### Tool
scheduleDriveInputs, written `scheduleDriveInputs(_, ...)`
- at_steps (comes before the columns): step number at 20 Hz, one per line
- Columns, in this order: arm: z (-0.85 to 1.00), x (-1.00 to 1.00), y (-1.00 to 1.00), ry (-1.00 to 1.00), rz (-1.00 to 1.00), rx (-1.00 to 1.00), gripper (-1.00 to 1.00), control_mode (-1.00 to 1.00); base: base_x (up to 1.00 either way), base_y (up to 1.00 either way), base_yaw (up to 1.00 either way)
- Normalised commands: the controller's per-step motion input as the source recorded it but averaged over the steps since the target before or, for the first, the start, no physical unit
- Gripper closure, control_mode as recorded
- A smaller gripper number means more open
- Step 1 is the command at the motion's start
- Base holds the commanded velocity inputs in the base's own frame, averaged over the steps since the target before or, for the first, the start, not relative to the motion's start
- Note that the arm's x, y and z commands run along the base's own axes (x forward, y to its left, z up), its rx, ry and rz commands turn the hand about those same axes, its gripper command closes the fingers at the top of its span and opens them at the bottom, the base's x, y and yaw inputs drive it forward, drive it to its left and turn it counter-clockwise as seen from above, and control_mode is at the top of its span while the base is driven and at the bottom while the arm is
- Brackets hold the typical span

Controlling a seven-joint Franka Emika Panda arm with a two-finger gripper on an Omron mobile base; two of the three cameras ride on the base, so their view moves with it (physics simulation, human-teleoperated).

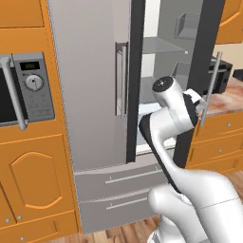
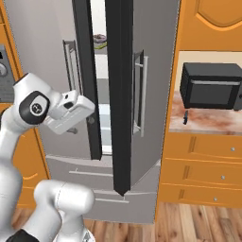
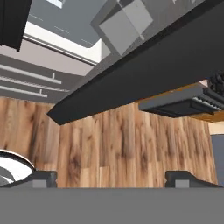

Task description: Retrieve the butter from the fridge and place it on a plate on the dining table. Then retrieve the butter knife by the fridge and place it near the plate.

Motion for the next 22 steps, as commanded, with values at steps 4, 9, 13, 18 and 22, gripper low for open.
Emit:
scheduleDriveInputs(4, -0.21, 0.51, 0.00, 0.00, 0.08, -0.07, -1.00, -1.00, 0.00, 0.00, 0.00)
scheduleDriveInputs(9, -0.25, 0.50, 0.00, 0.01, 0.03, -0.10, -1.00, -1.00, 0.00, 0.00, 0.00)
scheduleDriveInputs(13, -0.19, 0.43, 0.00, 0.04, 0.00, -0.14, -1.00, -1.00, 0.00, 0.00, 0.00)
scheduleDriveInputs(18, -0.11, 0.35, -0.11, 0.13, 0.00, -0.06, -1.00, -1.00, 0.00, 0.00, 0.00)
scheduleDriveInputs(22, -0.15, 0.38, -0.10, 0.08, 0.00, -0.02, -1.00, -1.00, 0.00, 0.00, 0.00)
